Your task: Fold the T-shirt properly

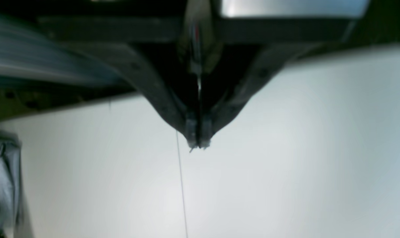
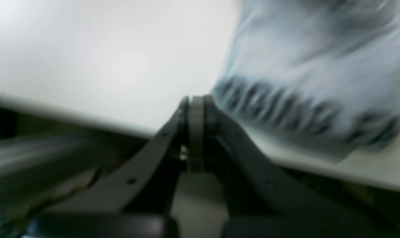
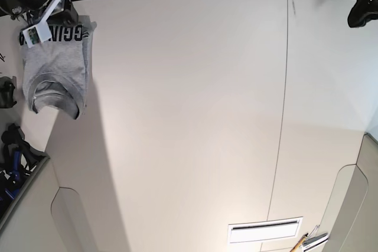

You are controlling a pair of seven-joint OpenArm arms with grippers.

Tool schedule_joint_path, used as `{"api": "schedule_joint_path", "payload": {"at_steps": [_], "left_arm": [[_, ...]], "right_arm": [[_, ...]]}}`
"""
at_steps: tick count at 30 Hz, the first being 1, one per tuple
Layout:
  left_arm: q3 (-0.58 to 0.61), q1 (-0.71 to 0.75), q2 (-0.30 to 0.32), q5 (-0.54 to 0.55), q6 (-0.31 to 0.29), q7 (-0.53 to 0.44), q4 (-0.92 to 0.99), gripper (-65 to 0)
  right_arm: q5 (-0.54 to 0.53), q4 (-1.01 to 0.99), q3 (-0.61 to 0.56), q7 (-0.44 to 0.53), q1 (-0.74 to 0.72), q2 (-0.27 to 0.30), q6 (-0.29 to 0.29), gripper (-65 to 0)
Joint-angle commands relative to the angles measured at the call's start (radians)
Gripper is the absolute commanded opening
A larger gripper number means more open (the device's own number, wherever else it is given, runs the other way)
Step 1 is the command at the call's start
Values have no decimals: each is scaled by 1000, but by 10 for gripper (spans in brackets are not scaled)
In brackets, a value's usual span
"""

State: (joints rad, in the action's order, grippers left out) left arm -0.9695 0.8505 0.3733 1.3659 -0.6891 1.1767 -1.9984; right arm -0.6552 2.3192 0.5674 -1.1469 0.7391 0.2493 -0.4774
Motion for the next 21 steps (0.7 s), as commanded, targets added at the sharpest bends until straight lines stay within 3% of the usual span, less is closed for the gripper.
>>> {"api": "schedule_joint_path", "payload": {"at_steps": [1, 6, 12, 14, 16, 18, 21], "left_arm": [[-10, 49, 15, 32, -9, -4, -13, -650], [45, 247, 44, 44, -9, 73, 3, -650], [292, 369, 112, -15, -9, 8, 174, -650], [398, 365, 141, -100, -9, -79, 277, -650], [509, 360, 169, -188, -9, -227, 397, -650], [618, 336, 193, -280, -9, -394, 521, -650], [763, 248, 196, -417, -9, -558, 688, -650]], "right_arm": [[-18, 18, 6, 0, 45, 27, -2, -650], [-26, -11, 6, -21, 251, 106, -2, -650], [-31, -226, -43, -21, 356, 196, -2, -650], [-39, -336, -97, -20, 353, 226, -2, -650], [-38, -457, -171, 5, 336, 252, -5, -650], [-33, -584, -256, 31, 298, 265, -40, -650], [-33, -786, -385, 74, 200, 269, -63, -650]]}}
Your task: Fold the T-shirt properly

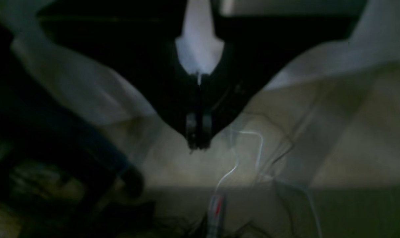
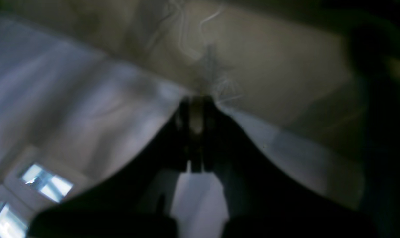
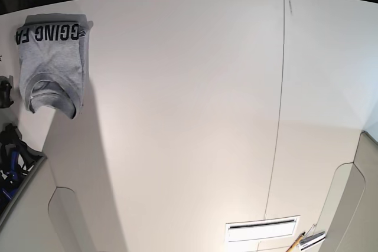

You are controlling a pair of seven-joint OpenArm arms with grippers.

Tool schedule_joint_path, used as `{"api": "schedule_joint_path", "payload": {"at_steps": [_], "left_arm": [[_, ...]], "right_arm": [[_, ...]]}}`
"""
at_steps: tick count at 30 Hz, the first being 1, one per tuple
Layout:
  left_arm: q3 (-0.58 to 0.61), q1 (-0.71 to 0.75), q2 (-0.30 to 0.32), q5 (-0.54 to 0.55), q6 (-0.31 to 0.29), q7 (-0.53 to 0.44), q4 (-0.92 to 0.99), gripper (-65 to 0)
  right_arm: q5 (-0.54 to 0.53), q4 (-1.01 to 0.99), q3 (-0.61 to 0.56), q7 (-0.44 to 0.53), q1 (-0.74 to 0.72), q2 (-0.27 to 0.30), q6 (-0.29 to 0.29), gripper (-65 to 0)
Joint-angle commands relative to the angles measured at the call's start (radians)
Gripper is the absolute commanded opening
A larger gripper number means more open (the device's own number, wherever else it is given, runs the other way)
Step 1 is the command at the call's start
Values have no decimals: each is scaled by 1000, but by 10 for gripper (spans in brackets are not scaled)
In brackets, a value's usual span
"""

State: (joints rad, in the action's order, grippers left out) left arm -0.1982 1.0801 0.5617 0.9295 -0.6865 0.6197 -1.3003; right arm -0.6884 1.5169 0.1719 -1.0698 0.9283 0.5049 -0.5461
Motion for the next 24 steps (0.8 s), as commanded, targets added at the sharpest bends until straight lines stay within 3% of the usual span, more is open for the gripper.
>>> {"api": "schedule_joint_path", "payload": {"at_steps": [1, 5, 8, 12, 14, 17, 19, 21, 24], "left_arm": [[38, -19, 5, -18, -12, -55, 39, -650], [229, -196, -21, -198, -12, -298, 201, -650], [328, -336, -75, -362, -12, -408, 308, -650], [412, -510, -161, -522, -12, -497, 452, -650], [438, -583, -208, -571, -12, -519, 521, -650], [449, -672, -280, -619, 151, -520, 609, -650], [449, -716, -316, -637, 247, -544, 657, -650], [449, -747, -338, -659, 313, -584, 691, -650], [449, -782, -348, -688, 367, -602, 713, -650]], "right_arm": [[1, -53, -31, 28, -27, 13, 6, -650], [123, -324, -195, 270, -199, -2, 7, -650], [233, -505, -298, 461, -329, -43, 8, -650], [279, -685, -413, 543, -489, -123, 30, -650], [281, -755, -455, 554, -557, -163, 84, -650], [288, -840, -475, 569, -634, -225, 223, -650], [322, -882, -475, 601, -674, -259, 264, -650], [358, -907, -475, 639, -705, -287, 292, -650], [394, -913, -475, 666, -738, -322, 364, -650]]}}
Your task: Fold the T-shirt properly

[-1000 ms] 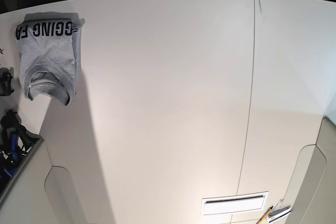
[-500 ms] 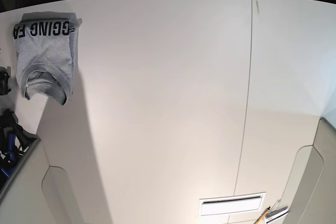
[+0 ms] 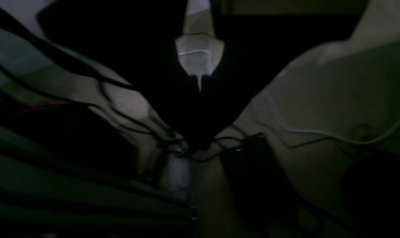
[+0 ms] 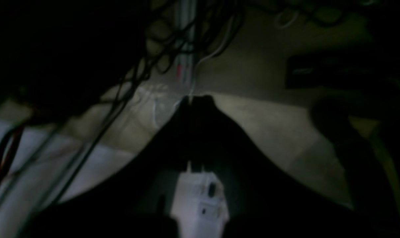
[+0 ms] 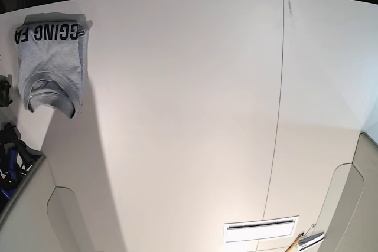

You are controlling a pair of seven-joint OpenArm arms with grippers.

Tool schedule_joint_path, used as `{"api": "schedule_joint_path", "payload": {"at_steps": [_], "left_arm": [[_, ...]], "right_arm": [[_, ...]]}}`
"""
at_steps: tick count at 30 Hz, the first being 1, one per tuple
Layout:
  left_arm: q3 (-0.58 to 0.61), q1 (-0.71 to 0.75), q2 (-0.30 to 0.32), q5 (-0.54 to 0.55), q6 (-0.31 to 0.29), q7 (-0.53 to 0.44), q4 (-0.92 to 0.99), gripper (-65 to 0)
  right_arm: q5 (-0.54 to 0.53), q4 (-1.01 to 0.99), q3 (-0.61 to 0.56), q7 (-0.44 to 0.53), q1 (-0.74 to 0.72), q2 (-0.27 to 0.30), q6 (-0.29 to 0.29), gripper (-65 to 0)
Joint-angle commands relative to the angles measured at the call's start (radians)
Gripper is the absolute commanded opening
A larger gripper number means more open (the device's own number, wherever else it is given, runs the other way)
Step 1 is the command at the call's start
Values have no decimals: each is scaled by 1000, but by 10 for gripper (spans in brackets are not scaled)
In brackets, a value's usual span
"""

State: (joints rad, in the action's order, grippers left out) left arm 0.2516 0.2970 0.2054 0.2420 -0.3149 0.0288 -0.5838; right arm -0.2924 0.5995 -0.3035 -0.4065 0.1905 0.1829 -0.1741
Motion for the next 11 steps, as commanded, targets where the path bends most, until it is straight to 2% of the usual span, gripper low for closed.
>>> {"api": "schedule_joint_path", "payload": {"at_steps": [1, 4, 11], "left_arm": [[0, -5, 10, 0, 5, -10, -3, -650], [-1, -18, 11, 0, 26, -10, -3, -650], [0, -16, 11, 0, 27, -10, -3, -650]], "right_arm": [[6, 5, 1, 8, -10, -9, 19, -650], [9, 6, 3, 7, -35, -26, 74, -650], [4, 6, 3, 11, -52, -35, 74, -650]]}}
